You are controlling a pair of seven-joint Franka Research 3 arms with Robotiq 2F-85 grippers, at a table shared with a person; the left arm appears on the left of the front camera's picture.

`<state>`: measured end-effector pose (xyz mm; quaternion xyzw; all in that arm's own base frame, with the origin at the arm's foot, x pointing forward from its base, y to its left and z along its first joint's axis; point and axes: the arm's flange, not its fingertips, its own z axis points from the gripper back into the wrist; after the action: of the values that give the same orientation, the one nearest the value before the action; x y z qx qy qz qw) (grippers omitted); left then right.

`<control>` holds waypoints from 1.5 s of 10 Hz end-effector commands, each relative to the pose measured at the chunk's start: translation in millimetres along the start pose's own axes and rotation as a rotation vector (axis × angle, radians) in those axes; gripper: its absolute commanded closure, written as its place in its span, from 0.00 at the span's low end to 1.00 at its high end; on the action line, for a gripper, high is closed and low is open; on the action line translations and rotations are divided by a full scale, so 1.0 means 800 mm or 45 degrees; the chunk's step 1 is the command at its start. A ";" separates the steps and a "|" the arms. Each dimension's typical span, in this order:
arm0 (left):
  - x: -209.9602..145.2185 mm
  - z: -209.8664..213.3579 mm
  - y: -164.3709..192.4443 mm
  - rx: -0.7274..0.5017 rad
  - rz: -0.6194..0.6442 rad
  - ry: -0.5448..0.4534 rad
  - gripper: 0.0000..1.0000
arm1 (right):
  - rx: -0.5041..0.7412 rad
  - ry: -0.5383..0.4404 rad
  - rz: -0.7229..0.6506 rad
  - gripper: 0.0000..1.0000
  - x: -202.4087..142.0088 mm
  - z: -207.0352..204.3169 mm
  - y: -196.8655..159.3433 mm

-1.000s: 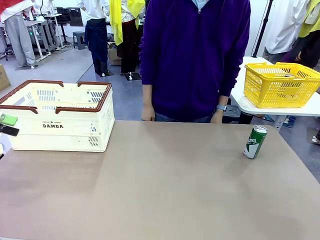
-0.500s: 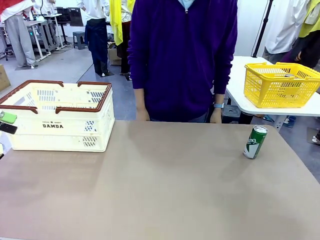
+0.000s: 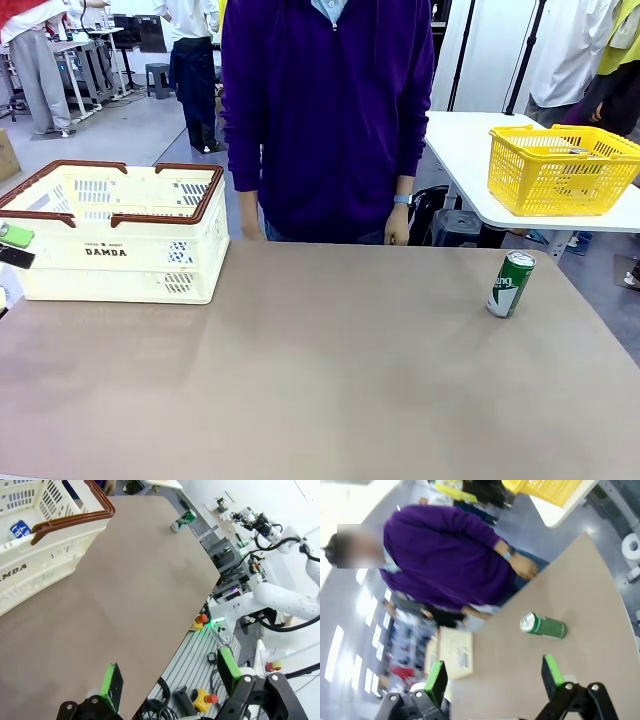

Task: Place the drinks into the Shopping basket.
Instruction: Pick up one drink and place it into the Shopping basket.

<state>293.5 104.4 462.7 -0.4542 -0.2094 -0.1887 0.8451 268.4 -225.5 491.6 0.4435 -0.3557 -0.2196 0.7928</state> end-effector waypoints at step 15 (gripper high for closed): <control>0.000 -0.001 -0.003 -0.021 0.010 -0.020 0.00 | -1.053 0.707 0.672 0.00 -0.025 -0.394 0.072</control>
<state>293.1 104.3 462.4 -0.4548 -0.2089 -0.1875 0.8452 482.0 -20.2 408.9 0.0422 -0.1395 -0.0032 0.9893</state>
